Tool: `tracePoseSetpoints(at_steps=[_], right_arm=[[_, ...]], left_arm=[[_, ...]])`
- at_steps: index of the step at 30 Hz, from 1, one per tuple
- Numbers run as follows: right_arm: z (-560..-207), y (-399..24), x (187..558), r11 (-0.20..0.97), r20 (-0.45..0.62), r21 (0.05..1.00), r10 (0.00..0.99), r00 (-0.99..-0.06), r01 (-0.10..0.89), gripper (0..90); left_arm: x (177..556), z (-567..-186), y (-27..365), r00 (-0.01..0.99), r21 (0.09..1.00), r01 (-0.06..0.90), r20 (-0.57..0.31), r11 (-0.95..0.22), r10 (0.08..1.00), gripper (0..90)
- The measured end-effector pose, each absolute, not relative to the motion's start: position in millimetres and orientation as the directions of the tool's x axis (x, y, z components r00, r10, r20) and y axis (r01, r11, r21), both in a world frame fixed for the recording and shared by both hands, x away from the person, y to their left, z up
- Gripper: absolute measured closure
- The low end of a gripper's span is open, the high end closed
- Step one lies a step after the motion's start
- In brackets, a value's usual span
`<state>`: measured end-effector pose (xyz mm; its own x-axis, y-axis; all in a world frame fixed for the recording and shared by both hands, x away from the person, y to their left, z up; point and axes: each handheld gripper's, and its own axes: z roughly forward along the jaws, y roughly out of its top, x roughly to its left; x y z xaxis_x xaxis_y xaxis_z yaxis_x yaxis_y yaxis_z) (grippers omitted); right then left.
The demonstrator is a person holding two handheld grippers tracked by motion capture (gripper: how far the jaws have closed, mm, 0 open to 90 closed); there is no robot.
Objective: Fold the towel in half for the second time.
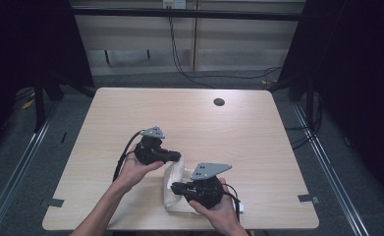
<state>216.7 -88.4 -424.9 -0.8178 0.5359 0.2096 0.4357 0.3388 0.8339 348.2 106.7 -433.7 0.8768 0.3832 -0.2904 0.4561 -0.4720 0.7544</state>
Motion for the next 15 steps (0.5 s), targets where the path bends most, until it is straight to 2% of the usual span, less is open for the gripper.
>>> tracePoseSetpoints(at_steps=[15], right_arm=[[-437, -113, 199, 0.352, 0.194, 0.815, 0.583, -0.789, 0.46, 85.2]], left_arm=[[340, -456, 72, 0.888, 0.734, 0.45, -0.305, -0.509, 0.345, 85.7]])
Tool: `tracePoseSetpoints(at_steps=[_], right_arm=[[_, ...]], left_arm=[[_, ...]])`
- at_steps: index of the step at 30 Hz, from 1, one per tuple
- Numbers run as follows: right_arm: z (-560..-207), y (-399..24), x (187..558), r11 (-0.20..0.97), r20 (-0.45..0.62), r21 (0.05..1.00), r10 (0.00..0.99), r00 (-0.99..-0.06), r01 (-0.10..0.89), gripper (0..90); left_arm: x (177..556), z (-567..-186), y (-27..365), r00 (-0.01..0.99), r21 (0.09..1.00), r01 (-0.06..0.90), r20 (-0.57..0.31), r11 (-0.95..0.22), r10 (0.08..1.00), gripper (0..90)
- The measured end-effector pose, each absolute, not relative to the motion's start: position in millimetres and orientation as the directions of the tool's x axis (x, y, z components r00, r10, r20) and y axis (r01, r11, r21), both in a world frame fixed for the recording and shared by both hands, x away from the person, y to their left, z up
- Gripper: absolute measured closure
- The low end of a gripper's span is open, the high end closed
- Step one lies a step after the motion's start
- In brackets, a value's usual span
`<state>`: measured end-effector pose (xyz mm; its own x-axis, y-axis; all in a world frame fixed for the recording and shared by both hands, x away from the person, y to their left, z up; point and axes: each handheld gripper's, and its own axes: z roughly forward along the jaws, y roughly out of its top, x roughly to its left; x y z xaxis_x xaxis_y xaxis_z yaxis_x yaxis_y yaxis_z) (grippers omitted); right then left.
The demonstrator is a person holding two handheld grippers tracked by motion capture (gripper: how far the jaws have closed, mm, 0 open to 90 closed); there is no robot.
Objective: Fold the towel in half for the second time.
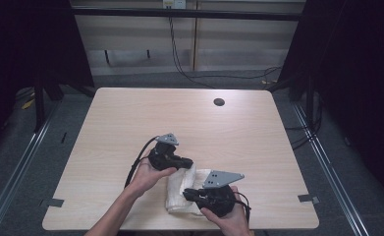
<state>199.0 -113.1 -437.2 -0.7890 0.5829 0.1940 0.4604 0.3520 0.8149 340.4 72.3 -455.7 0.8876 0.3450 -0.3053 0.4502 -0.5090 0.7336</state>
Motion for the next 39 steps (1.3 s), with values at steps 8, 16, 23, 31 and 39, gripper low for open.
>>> tracePoseSetpoints(at_steps=[8, 16, 23, 31, 39], right_arm=[[-451, -130, 201, 0.379, 0.193, 0.781, 0.61, -0.768, 0.497, 84.9], [-476, -144, 202, 0.429, 0.158, 0.75, 0.623, -0.766, 0.504, 82.6], [-482, -149, 201, 0.447, 0.158, 0.729, 0.627, -0.763, 0.519, 73.7], [-482, -155, 197, 0.439, 0.169, 0.723, 0.636, -0.753, 0.533, 62.6], [-481, -168, 197, 0.434, 0.166, 0.72, 0.65, -0.741, 0.542, 60.0]], left_arm=[[342, -462, 55, 0.883, 0.733, 0.459, -0.317, -0.502, 0.345, 85.5], [345, -481, 41, 0.872, 0.704, 0.482, -0.326, -0.521, 0.366, 84.3], [346, -489, 36, 0.866, 0.707, 0.494, -0.349, -0.506, 0.358, 78.5], [345, -485, 32, 0.87, 0.729, 0.487, -0.358, -0.481, 0.338, 73.6], [343, -473, 40, 0.875, 0.75, 0.475, -0.348, -0.461, 0.335, 63.3]])
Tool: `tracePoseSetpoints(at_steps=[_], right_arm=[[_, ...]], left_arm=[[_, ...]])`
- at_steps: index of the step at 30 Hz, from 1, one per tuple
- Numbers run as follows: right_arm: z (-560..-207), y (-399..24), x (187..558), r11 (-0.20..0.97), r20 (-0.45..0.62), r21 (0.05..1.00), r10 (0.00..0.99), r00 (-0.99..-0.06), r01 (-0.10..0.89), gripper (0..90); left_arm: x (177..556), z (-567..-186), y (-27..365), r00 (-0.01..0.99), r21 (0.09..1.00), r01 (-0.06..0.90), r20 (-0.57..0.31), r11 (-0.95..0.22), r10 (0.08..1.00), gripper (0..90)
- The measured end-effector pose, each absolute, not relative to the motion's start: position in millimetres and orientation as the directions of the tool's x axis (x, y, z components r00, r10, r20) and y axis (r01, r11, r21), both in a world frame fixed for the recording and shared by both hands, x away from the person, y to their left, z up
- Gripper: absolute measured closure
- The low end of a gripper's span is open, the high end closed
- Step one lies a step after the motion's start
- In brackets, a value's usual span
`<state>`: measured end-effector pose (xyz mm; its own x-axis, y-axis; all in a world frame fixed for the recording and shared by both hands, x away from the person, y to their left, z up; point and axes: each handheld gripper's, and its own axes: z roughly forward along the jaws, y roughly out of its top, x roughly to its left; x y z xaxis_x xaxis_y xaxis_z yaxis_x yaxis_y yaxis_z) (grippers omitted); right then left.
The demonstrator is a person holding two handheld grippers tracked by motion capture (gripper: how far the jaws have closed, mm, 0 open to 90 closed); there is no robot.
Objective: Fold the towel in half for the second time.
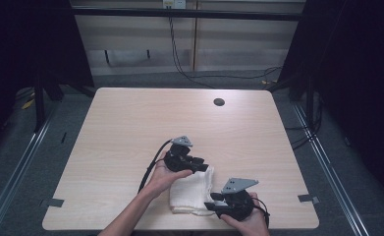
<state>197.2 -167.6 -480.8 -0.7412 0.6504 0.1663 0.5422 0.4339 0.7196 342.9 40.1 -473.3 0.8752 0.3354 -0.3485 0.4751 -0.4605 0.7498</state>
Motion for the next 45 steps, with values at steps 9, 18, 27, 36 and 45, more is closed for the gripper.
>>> tracePoseSetpoints(at_steps=[9, 18, 27, 36, 45], right_arm=[[-478, -187, 199, 0.398, 0.171, 0.728, 0.682, -0.711, 0.557, 62.1], [-473, -208, 204, 0.352, 0.165, 0.734, 0.737, -0.655, 0.581, 64.6], [-462, -220, 212, 0.299, 0.165, 0.766, 0.764, -0.623, 0.569, 65.7], [-453, -231, 216, 0.281, 0.138, 0.796, 0.779, -0.612, 0.536, 65.4], [-458, -250, 207, 0.262, 0.127, 0.79, 0.815, -0.565, 0.555, 62.4]], left_arm=[[338, -464, 62, 0.879, 0.753, 0.452, -0.286, -0.477, 0.382, 57.5], [335, -455, 92, 0.872, 0.746, 0.449, -0.247, -0.492, 0.422, 47.9], [321, -444, 119, 0.873, 0.744, 0.435, -0.212, -0.506, 0.439, 41.8], [307, -441, 158, 0.839, 0.744, 0.466, -0.199, -0.479, 0.507, 35.9], [291, -451, 202, 0.786, 0.744, 0.506, -0.19, -0.436, 0.588, 33.0]])
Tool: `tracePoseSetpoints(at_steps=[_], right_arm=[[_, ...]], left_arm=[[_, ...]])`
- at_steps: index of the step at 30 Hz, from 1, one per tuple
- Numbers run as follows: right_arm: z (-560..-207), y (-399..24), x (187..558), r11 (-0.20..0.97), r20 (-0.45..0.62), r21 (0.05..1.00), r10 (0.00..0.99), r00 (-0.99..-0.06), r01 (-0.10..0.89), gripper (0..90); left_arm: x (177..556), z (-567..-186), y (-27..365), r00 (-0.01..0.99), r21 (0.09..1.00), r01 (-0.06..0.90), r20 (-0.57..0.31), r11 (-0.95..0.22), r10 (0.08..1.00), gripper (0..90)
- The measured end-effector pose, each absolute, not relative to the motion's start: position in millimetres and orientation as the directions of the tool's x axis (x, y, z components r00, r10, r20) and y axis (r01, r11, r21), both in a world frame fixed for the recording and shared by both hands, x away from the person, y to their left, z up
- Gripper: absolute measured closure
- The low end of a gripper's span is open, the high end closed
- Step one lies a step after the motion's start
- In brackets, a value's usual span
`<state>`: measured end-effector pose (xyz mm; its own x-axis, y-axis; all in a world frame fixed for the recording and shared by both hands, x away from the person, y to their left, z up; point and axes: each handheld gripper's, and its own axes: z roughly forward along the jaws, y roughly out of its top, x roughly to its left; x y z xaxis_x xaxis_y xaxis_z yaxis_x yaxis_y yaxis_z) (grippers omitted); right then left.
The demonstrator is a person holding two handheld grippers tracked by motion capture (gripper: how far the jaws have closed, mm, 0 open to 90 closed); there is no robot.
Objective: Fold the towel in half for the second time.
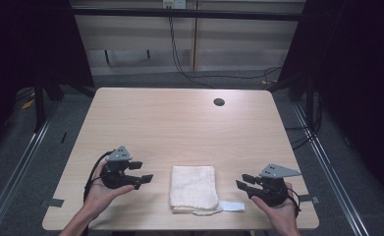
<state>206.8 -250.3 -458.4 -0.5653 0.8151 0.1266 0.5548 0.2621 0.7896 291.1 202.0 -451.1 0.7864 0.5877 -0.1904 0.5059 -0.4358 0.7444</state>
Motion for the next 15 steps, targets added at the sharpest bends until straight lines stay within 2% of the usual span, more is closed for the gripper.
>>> tracePoseSetpoints(at_steps=[6, 15], right_arm=[[-461, -265, 203, 0.193, 0.163, 0.804, 0.838, -0.521, 0.562, 60.3], [-460, -274, 206, 0.171, 0.155, 0.819, 0.853, -0.498, 0.548, 60.1]], left_arm=[[279, -456, 232, 0.723, 0.732, 0.571, -0.235, -0.371, 0.65, 31.2], [267, -469, 260, 0.69, 0.72, 0.599, -0.244, -0.349, 0.682, 29.7]])
